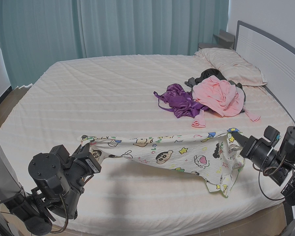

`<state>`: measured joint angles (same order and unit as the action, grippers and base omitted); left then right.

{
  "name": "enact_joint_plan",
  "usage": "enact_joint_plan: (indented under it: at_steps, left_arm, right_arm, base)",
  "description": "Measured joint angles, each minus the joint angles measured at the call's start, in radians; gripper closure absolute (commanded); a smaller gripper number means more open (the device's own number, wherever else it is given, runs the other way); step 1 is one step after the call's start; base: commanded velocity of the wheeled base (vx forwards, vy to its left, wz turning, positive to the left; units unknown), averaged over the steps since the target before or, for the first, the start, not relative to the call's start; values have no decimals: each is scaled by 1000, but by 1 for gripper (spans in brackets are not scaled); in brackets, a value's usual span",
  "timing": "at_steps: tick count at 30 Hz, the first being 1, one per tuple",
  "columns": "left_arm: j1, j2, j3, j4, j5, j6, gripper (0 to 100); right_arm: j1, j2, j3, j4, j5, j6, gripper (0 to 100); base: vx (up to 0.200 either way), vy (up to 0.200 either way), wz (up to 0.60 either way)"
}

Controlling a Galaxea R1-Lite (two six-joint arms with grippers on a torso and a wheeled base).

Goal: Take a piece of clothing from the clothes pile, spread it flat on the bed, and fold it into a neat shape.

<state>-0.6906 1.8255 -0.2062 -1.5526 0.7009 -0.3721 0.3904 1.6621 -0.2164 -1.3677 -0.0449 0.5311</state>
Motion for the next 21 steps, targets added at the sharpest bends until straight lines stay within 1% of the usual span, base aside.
enact_joint_plan:
  at_steps: [8,15,21]
  left_arm:
    - [-1,-2,0,0,0,0,100]
    - [-1,-9,-1,0,-1,0,100]
    - [-1,-9,-1,0,0,0,100]
  right_arm:
    - [-2,-3,0,-1,-1,-1,100]
    - [-21,-26,-14,11,1,-3,100]
    - [-23,-28,-15,12,0,-4,100]
  base:
    - [0,200,0]
    - [0,200,0]
    - [0,0,0]
